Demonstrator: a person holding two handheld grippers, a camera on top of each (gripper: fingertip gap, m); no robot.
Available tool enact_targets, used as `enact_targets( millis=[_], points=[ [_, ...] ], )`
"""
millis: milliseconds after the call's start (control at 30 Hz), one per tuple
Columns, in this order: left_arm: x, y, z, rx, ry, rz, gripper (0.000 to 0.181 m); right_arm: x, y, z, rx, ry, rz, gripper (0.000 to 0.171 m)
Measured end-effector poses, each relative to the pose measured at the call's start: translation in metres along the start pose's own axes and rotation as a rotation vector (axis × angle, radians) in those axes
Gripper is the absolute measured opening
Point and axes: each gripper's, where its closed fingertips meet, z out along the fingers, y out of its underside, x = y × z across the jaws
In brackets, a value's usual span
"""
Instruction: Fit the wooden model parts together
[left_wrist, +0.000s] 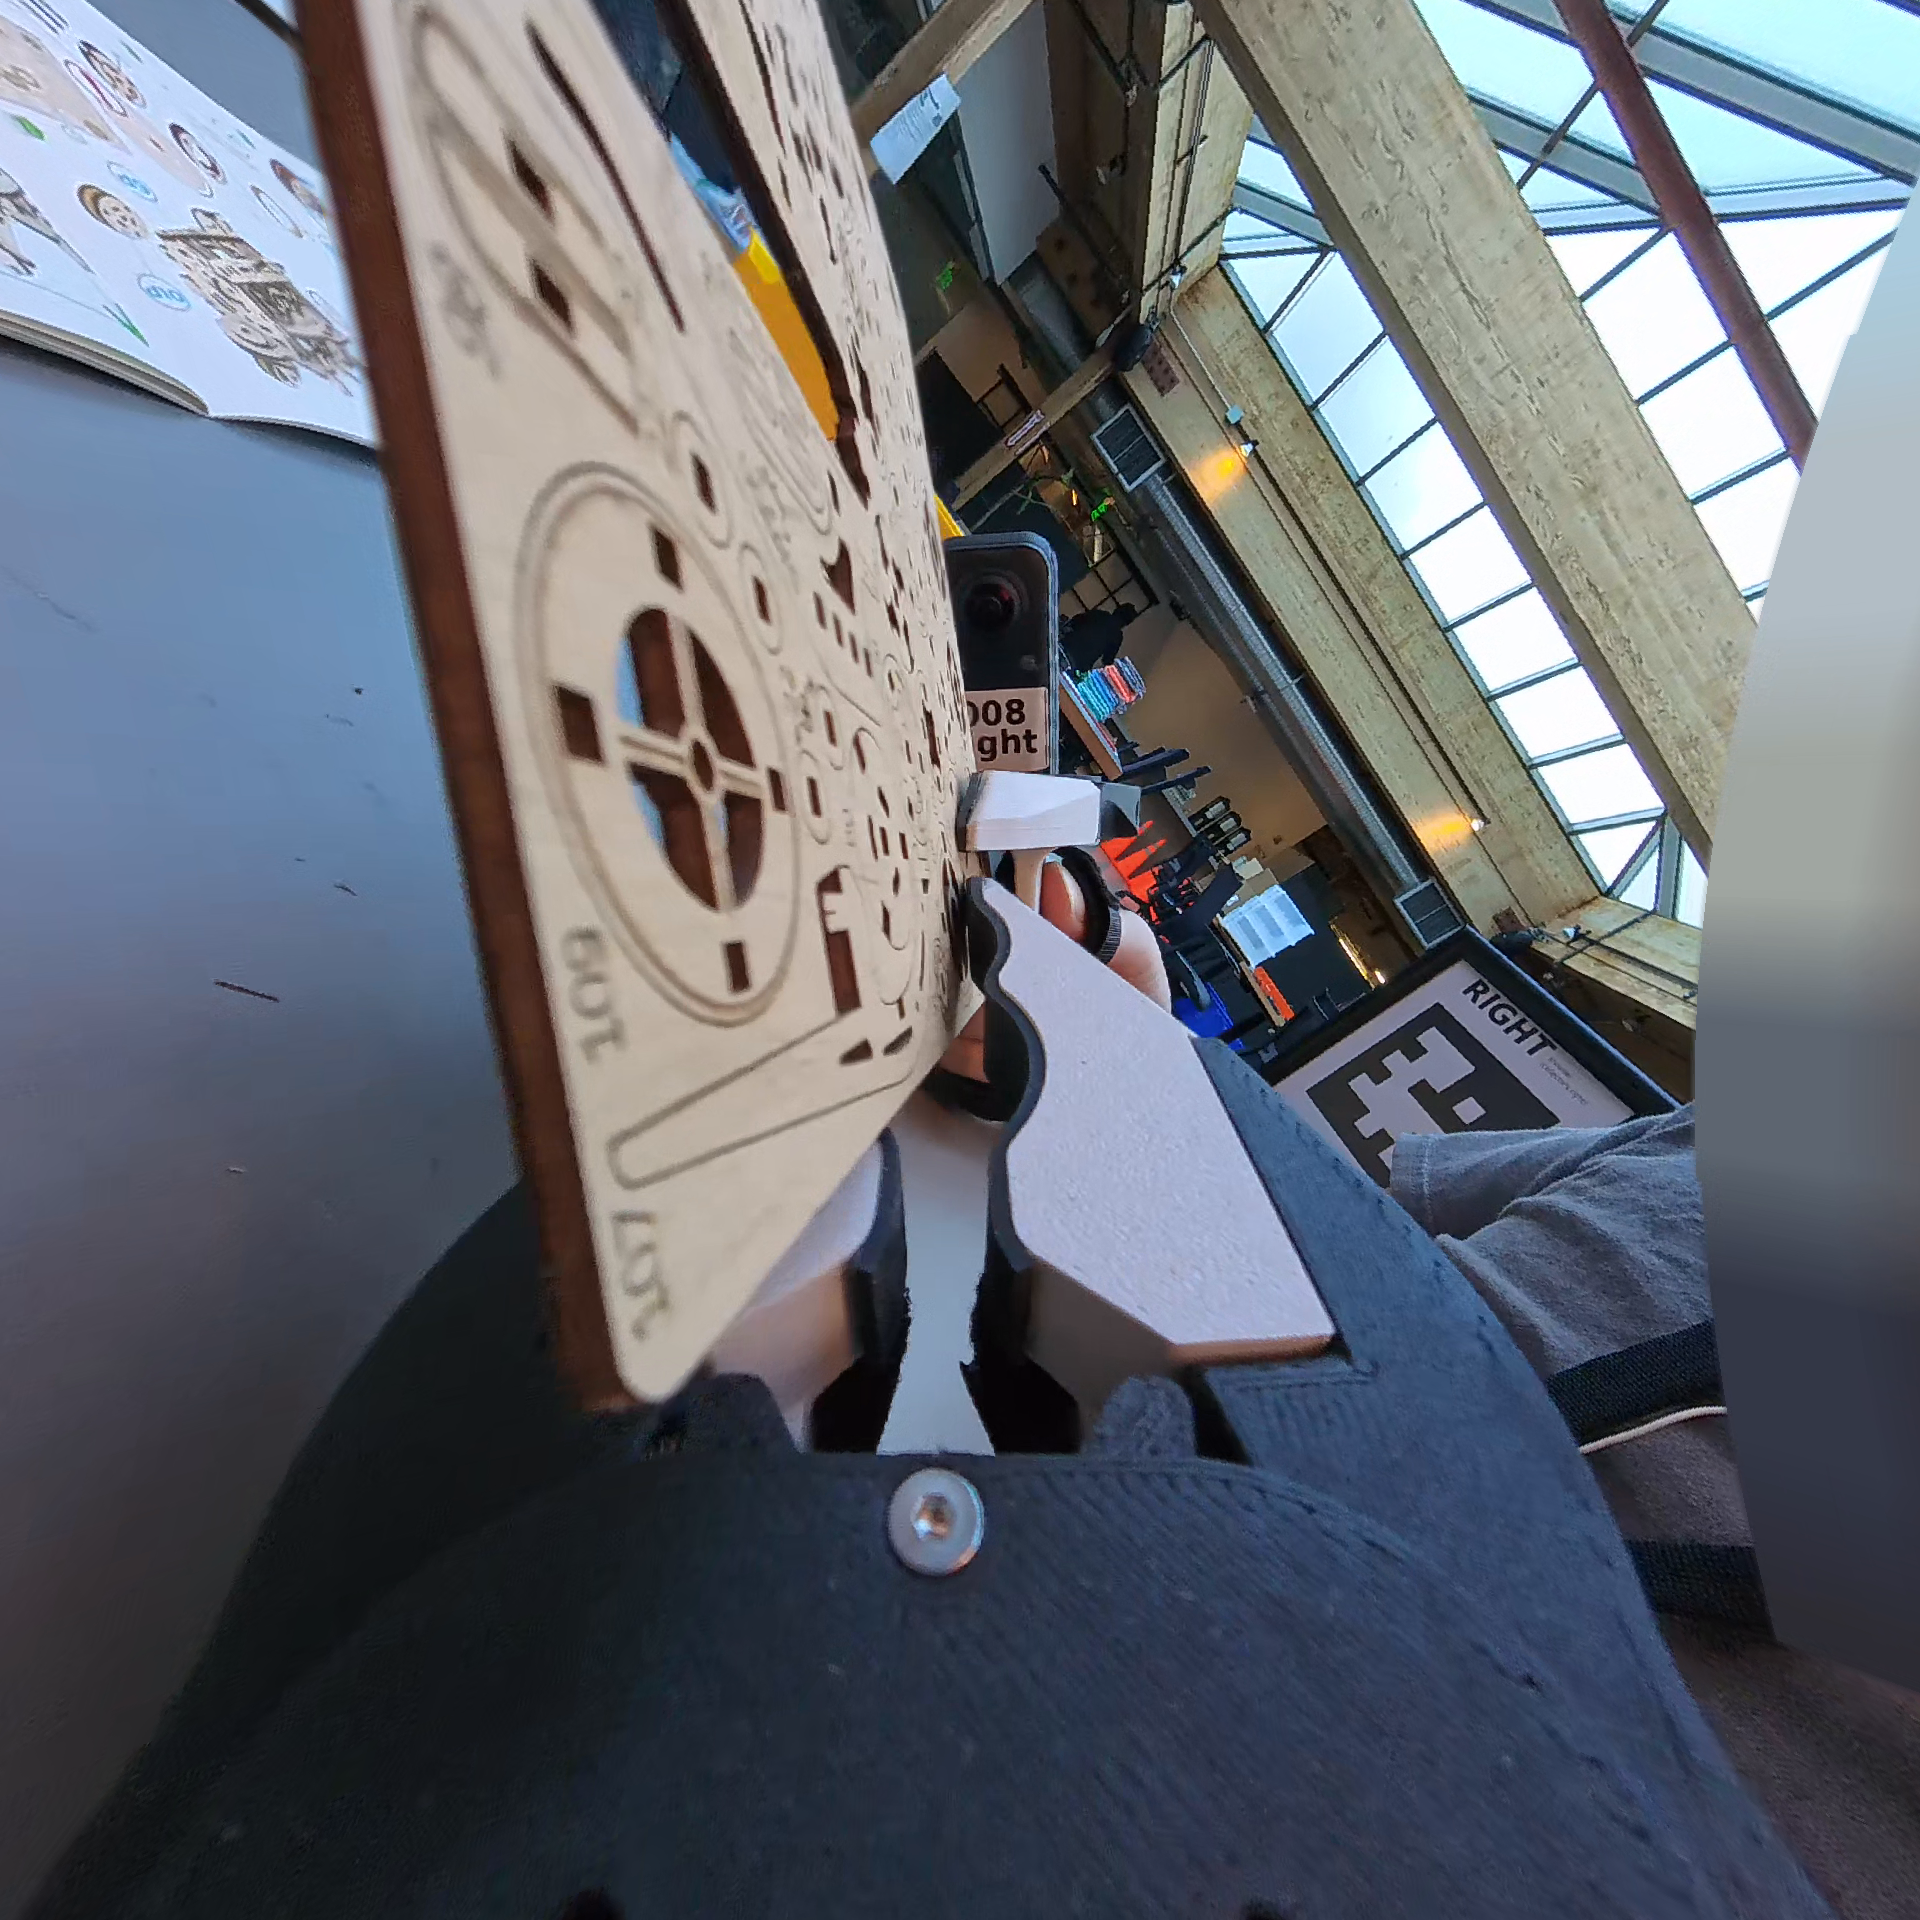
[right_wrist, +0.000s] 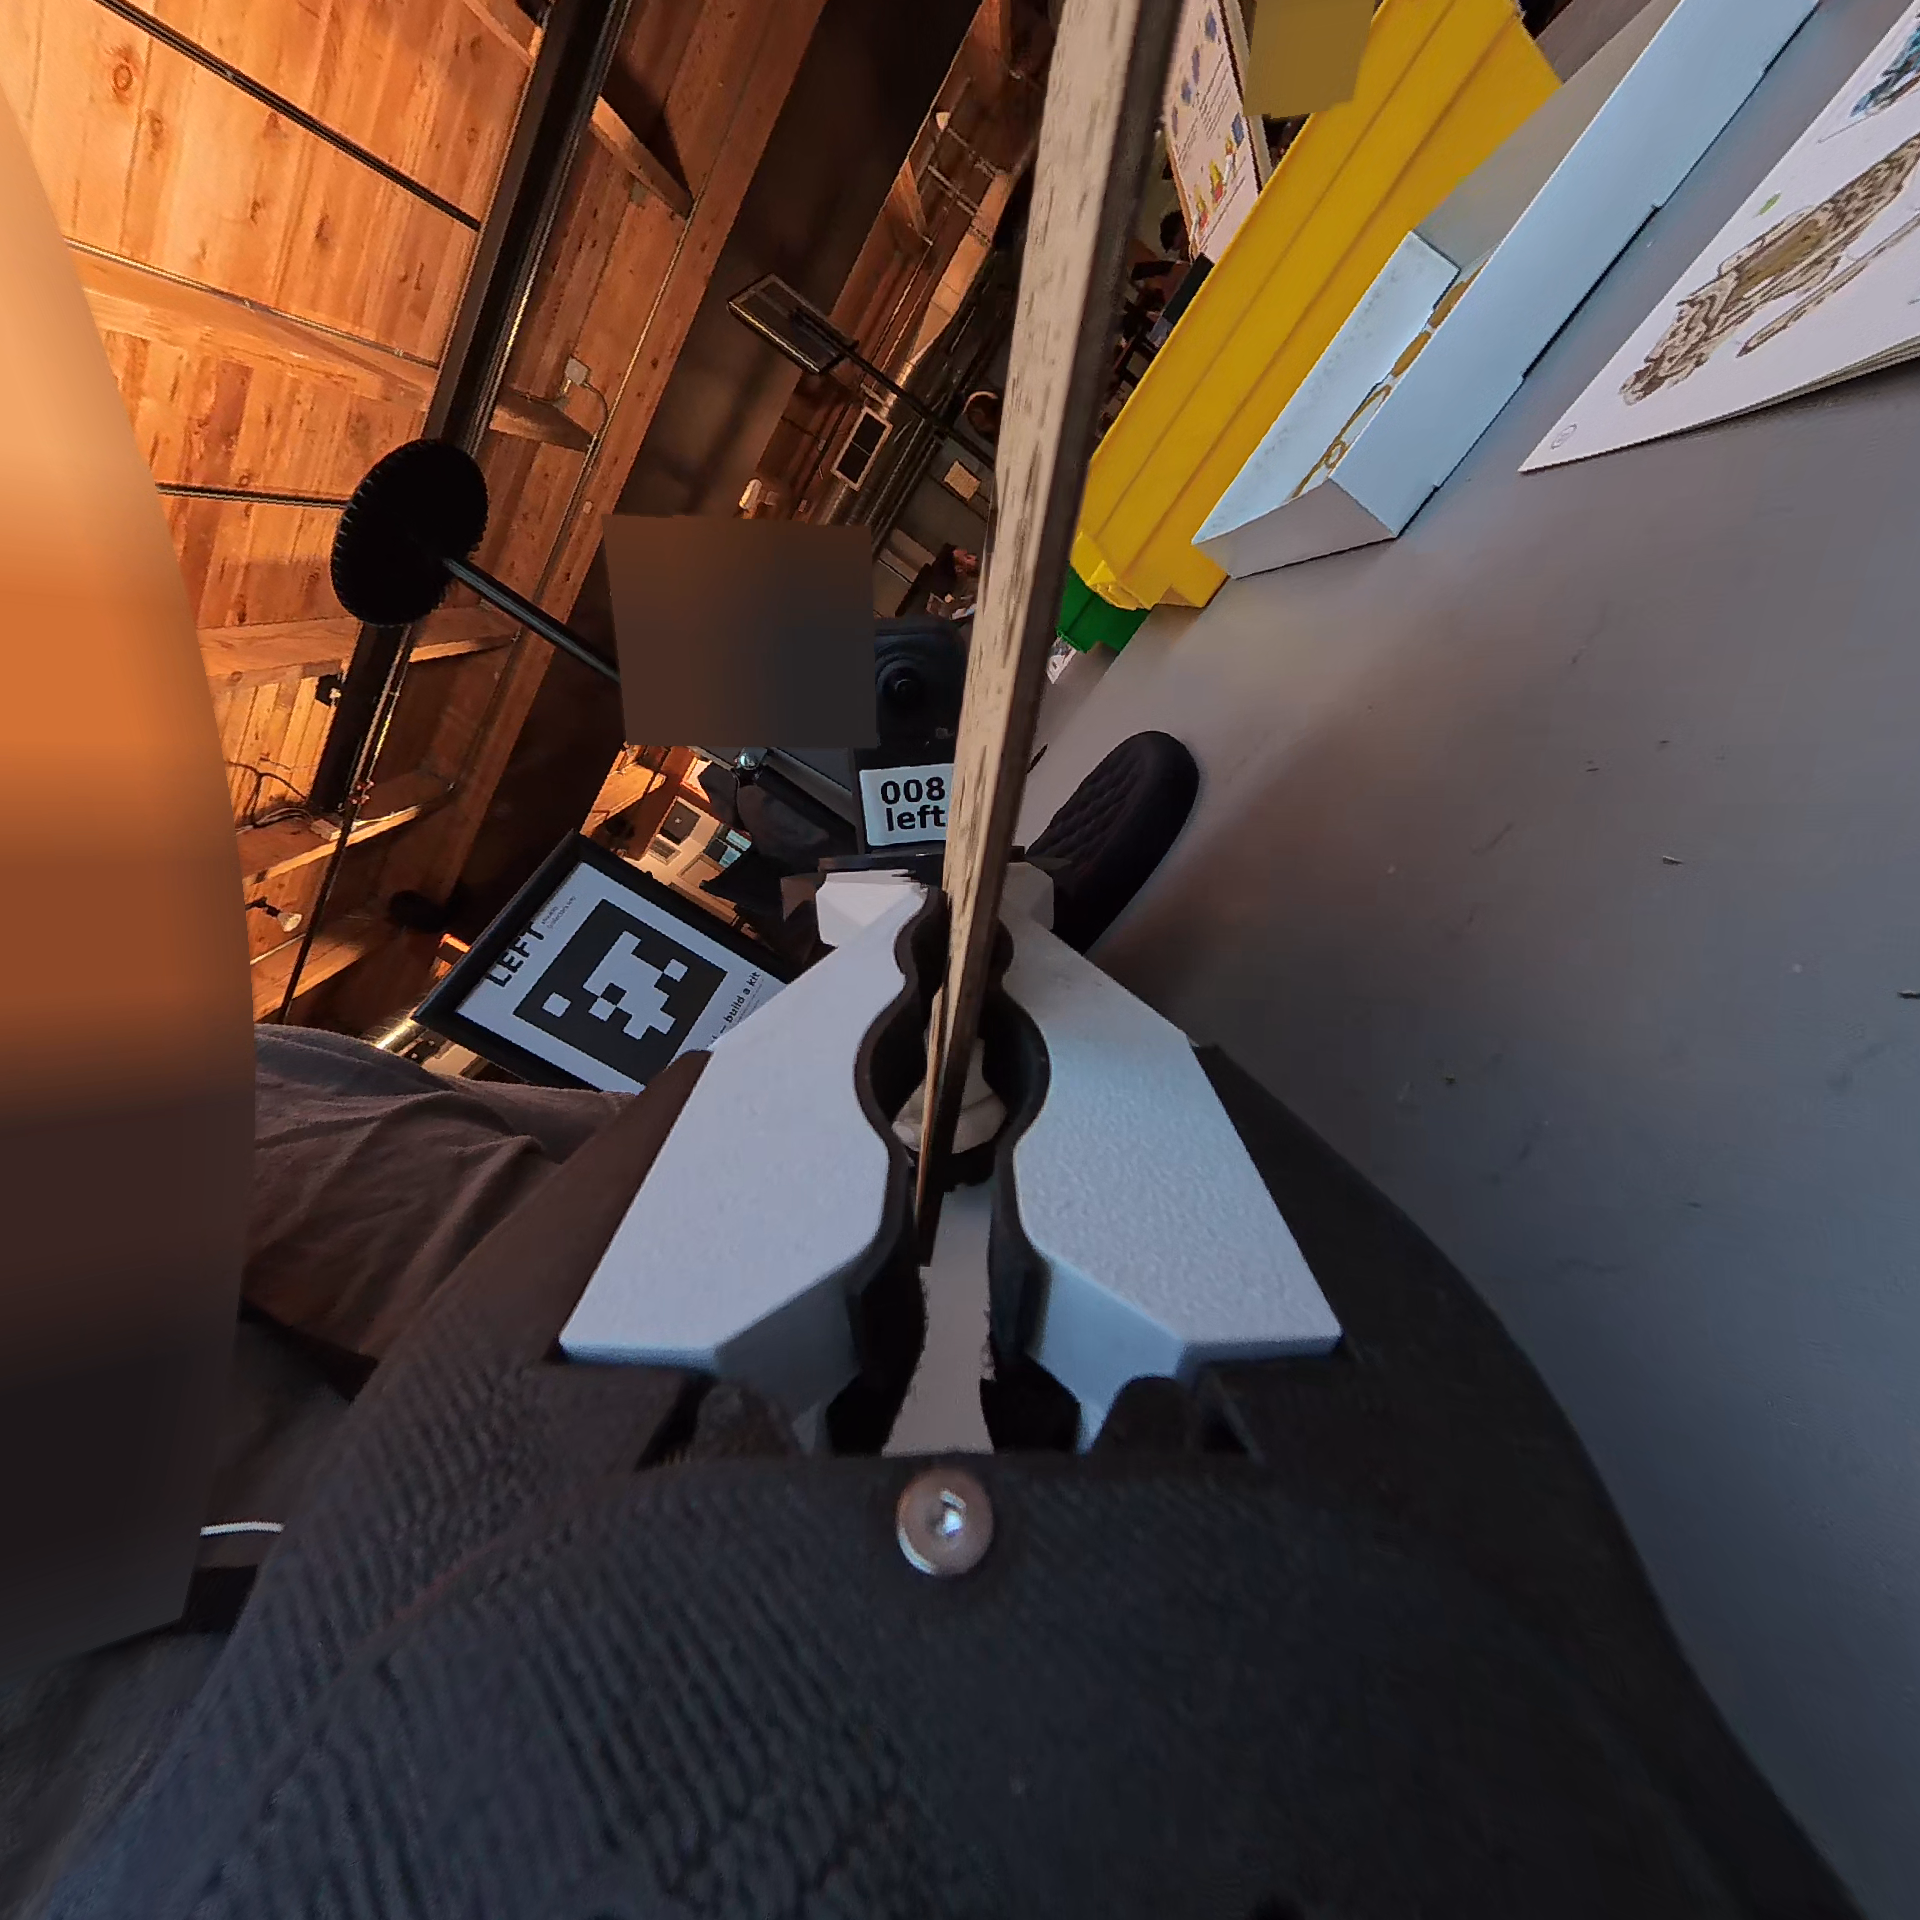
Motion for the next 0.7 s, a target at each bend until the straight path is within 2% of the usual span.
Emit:
enact_targets(
  millis=[700],
  points=[
    [0.0010, 0.0008, -0.0019, 0.002, -0.002, 0.018, 0.000, 0.0001, 0.0052, 0.0020, -0.034, 0.001, 0.013, 0.003]
  ],
)
